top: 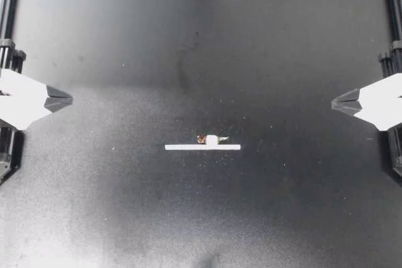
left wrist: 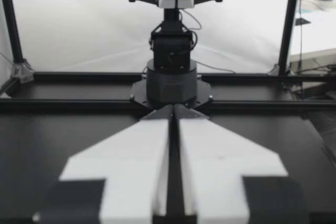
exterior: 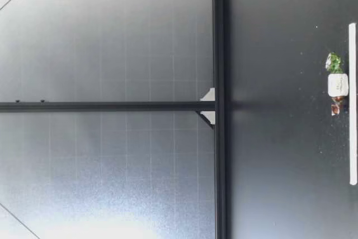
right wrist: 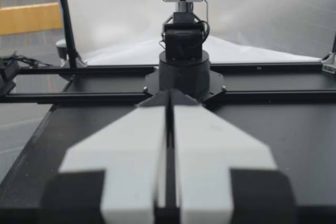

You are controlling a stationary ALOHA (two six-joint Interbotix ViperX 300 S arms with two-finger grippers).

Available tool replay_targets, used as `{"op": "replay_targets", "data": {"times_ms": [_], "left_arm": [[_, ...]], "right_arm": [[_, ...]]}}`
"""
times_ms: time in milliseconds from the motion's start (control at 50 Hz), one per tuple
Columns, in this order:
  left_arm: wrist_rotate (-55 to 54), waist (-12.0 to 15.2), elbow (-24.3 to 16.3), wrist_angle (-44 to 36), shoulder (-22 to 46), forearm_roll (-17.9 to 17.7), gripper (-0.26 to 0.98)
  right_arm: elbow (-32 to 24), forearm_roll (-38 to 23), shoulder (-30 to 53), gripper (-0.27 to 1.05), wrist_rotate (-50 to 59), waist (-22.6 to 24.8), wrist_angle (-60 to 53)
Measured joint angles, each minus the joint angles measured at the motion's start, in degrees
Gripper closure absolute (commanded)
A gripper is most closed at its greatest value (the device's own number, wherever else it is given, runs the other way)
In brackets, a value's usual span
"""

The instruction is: Pick up the candy and unwrap it.

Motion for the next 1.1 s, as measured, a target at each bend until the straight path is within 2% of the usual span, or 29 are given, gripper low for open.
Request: {"op": "replay_targets", "data": {"times_ms": [200, 320, 680, 880, 1100], "left_arm": [[0.35, 0.7, 0.7, -1.23, 1.76, 0.0, 0.82], [0.35, 0.7, 1.05, -2.02, 2.72, 0.0, 0.82], [0.0, 0.7, 2.02, -3.78, 5.71, 0.0, 0.82], [-0.18, 0.7, 2.46, -3.78, 5.8, 0.0, 0.82], [-0.35, 0.79, 3.16, -3.78, 5.8, 0.0, 0.82]], "right_arm": [[-0.09, -0.09, 0.97, 0.91, 0.18, 0.0, -2.2], [-1.41, -0.09, 4.57, 0.91, 0.09, -0.18, -4.39], [-11.95, -0.09, 29.18, 0.85, 0.0, -4.66, 0.09], [-18.54, -0.09, 39.9, 0.71, -0.09, -5.36, 10.63], [-22.59, -0.26, 47.46, 0.42, -0.7, -5.45, 19.6]]}}
